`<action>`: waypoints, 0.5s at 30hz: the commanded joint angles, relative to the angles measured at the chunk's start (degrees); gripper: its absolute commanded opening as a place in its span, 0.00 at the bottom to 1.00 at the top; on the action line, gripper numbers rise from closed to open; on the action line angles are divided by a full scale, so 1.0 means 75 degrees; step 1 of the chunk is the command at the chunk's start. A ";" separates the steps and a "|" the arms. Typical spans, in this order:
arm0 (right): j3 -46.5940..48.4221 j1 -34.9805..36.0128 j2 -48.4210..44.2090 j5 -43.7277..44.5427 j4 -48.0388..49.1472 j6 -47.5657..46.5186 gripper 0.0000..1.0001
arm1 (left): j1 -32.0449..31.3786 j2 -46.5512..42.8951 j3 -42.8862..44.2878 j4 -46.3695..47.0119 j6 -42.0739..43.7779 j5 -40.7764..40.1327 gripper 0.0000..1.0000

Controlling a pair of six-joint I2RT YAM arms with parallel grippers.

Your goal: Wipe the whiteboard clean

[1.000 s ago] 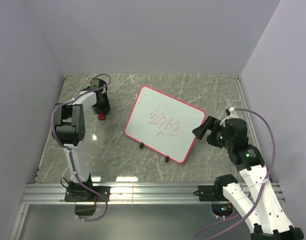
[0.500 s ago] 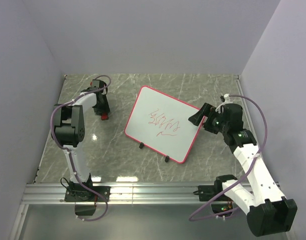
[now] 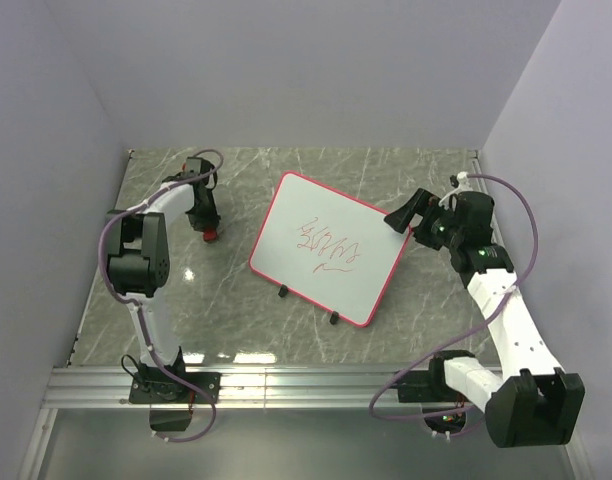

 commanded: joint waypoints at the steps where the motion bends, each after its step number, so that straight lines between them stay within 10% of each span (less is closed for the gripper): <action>1: 0.0420 -0.0190 0.0162 -0.0403 0.0696 -0.0197 0.96 | -0.0221 -0.0796 0.0896 -0.0599 -0.0195 0.0219 0.00; 15: -0.0447 -0.0518 0.0678 -0.2349 0.2186 0.0166 0.71 | -0.2950 -0.2121 0.1333 -0.0719 -0.1156 0.0711 0.00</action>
